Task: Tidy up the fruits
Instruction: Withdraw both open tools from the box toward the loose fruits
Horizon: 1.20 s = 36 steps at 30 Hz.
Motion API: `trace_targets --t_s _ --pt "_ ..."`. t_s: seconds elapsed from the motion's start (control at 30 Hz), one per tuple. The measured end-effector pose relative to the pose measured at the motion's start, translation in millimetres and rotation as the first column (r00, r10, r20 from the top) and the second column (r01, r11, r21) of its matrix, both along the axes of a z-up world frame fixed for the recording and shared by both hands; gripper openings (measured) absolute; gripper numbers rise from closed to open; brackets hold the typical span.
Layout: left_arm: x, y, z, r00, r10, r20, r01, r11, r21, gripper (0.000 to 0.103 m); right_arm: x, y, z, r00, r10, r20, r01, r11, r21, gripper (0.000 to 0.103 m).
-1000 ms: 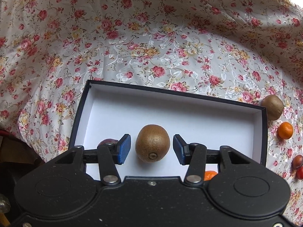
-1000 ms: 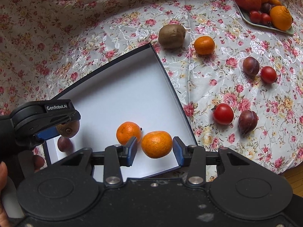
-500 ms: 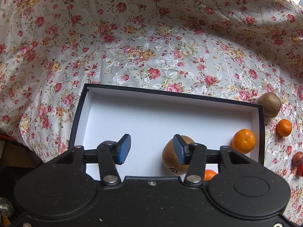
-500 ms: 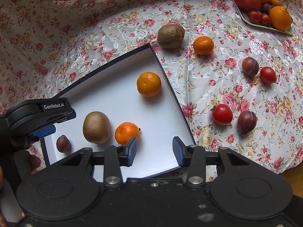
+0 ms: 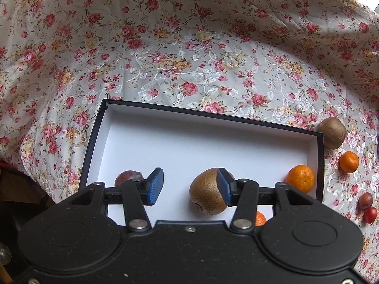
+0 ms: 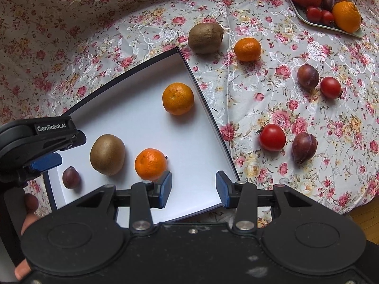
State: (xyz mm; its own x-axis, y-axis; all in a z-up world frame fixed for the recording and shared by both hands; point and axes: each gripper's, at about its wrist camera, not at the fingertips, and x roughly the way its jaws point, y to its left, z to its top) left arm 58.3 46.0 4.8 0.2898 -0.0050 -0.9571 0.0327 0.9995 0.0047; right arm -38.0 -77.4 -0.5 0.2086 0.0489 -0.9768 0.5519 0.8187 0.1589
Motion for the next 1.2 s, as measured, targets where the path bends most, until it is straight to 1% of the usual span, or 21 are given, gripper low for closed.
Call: trace_targets --t_s 0.17,0.27,0.33,0.43,0.57,0.67,0.77,0.9,1.07,1.2 --pt "-9 -14 10 0.999 -0.032 0.025 0.032 0.999 -0.008 0.056 -2 -10 -1 1.0 -0.02 -0.01 0.02 1.0 0.023 0.045" --pt "-13 -23 17 0.997 -0.063 0.041 0.064 0.998 -0.02 0.057 -5 -21 -2 0.998 -0.053 -0.018 0.053 0.998 0.024 0.045" --pt "-15 -27 22 0.996 -0.071 0.057 0.073 0.997 -0.023 0.057 -7 -30 -5 0.996 -0.081 -0.027 0.082 0.997 0.016 0.045" --pt "-16 -33 27 0.993 -0.093 0.076 0.094 0.996 -0.006 0.057 -10 -43 -8 0.992 -0.117 -0.044 0.116 0.993 -0.013 0.045" --pt "-20 -41 29 0.986 -0.139 0.092 0.138 0.99 0.008 0.057 -17 -65 -7 0.984 -0.173 -0.037 0.172 0.985 -0.034 0.045" --pt "-23 -51 28 0.981 -0.168 0.099 0.165 0.985 0.038 0.057 -24 -82 -4 0.973 -0.229 -0.023 0.228 0.973 -0.042 0.045" --pt "-25 -59 26 0.977 -0.192 0.097 0.187 0.981 0.05 0.057 -28 -96 -3 0.961 -0.275 -0.016 0.275 0.961 -0.036 0.045" --pt "-28 -71 24 0.973 -0.217 0.082 0.215 0.976 0.032 0.057 -38 -115 -2 0.941 -0.339 -0.014 0.339 0.94 -0.025 0.045" --pt "-31 -88 24 0.968 -0.238 0.079 0.237 0.971 0.029 0.057 -51 -140 -1 0.917 -0.398 -0.018 0.398 0.917 -0.008 0.045" --pt "-35 -102 25 0.961 -0.266 0.076 0.266 0.964 0.017 0.057 -64 -160 0 0.892 -0.452 -0.019 0.451 0.892 -0.026 0.045"
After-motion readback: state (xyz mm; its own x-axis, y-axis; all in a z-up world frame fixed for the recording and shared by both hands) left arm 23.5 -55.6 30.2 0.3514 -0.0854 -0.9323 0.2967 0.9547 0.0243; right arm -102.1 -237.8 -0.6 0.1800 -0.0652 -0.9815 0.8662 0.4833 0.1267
